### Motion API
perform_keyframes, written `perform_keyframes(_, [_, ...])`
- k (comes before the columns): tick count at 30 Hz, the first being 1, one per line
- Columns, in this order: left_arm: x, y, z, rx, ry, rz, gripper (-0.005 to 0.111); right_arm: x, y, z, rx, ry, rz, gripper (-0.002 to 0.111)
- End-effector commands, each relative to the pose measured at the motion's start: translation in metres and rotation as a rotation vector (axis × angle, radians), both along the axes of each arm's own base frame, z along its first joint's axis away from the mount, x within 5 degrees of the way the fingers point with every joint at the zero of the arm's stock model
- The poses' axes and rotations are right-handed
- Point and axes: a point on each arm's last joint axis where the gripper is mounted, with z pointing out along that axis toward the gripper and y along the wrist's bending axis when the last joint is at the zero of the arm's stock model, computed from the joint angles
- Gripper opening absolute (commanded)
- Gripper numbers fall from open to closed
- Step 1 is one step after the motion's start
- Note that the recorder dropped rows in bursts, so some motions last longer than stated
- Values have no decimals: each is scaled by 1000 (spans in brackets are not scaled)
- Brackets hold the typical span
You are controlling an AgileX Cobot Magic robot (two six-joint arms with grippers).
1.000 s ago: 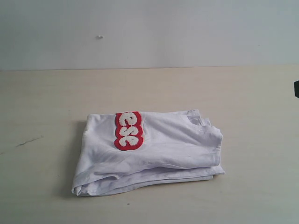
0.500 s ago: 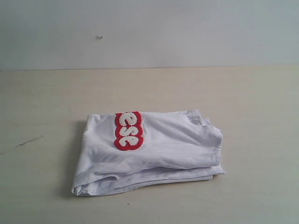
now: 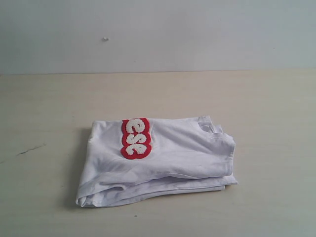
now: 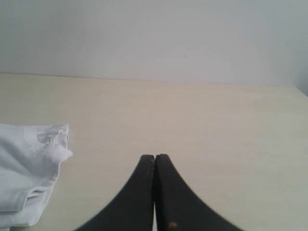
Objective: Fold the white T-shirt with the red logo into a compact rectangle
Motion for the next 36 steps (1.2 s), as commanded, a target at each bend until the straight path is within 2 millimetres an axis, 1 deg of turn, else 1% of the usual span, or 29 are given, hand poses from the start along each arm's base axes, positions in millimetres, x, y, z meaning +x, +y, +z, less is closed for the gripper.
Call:
perform_keyframes(1, [0,0,0,-3,-9,4,0,-5,1,-1,-5,-33,-2,0])
perform_keyframes(5, [0,0,0,-3,-9,4,0,-9,1,-3,-38,-13,3,0])
perform_keyframes(12, [0,0,0,-3,-9,4,0,-9,2,-5,-34,3,5,0])
perform_keyframes(17, [0,0,0,-3,-9,4,0,-10,2,-9,-29,45,11,0])
perform_keyframes(36, [0,0,0,-3,-9,4,0,-10,3,-9,-20,48,13,0])
